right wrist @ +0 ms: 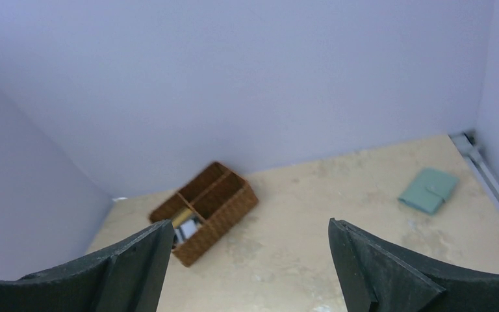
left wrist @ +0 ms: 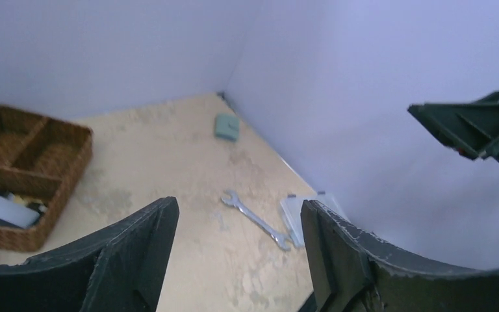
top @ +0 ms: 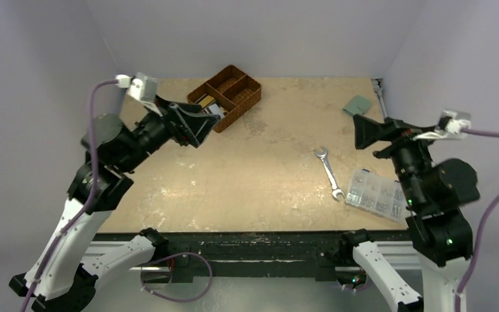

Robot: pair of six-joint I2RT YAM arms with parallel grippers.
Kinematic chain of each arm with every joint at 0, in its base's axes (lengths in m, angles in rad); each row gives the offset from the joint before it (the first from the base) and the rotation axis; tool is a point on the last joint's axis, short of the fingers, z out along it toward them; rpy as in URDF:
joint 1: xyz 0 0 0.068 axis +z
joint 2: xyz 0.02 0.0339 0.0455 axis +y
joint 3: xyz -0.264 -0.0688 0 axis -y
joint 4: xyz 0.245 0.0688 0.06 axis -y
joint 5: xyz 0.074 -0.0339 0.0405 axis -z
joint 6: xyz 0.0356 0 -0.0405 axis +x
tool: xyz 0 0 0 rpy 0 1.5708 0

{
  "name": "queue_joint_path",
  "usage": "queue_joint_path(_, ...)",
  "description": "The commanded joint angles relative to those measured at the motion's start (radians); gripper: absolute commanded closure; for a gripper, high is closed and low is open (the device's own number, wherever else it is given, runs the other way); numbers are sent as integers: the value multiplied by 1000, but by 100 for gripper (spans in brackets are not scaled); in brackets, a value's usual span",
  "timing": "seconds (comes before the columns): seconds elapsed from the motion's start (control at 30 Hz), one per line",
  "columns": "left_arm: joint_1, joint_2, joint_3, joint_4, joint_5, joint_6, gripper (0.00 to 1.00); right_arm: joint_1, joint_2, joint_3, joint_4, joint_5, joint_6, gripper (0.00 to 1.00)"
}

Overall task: Put the credit cards into the card holder
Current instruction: Reset both arms

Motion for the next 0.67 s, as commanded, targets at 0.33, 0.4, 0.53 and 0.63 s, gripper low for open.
queue_joint_path(0.33,6,-222,128,71,-308,236,12,3,-233,196,-91,175,-93,1)
queue_joint_path(0.4,6,-219,149,49,-325,248,12,3,-247,196,-72,193,-105,1)
queue_joint_path(0.53,6,-218,172,25,-337,267,12,3,-260,185,-55,221,-116,1)
queue_joint_path(0.63,6,-218,178,18,-338,275,12,3,-245,189,-83,214,-83,1)
